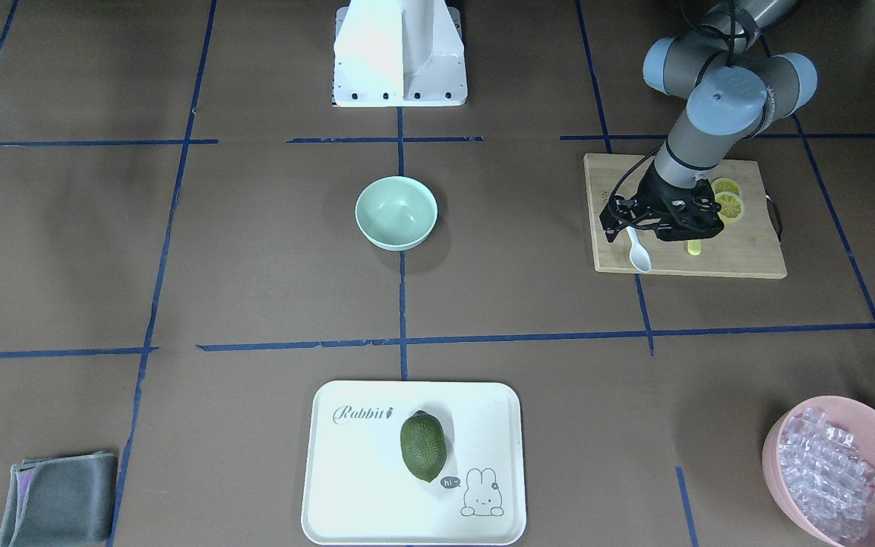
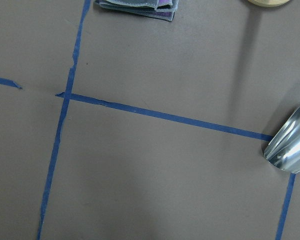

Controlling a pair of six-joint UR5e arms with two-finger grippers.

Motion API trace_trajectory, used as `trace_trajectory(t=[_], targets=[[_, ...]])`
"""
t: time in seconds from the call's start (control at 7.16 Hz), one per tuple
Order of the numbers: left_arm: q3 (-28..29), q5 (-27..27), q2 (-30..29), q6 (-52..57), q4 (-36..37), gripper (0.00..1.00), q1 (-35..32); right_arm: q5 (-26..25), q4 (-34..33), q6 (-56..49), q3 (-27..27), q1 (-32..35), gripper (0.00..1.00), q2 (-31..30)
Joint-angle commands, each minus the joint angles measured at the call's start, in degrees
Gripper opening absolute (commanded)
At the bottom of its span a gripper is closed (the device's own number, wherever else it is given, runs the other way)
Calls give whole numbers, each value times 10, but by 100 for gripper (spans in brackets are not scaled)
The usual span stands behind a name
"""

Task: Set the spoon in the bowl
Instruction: 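Lower the left gripper onto the white spoon handle and close it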

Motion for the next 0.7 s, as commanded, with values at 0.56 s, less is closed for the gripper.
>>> trace_trajectory(t=[0.56], targets=[[1,1,3,-2,2,70,5,-1,0,4,0,1,100,0]])
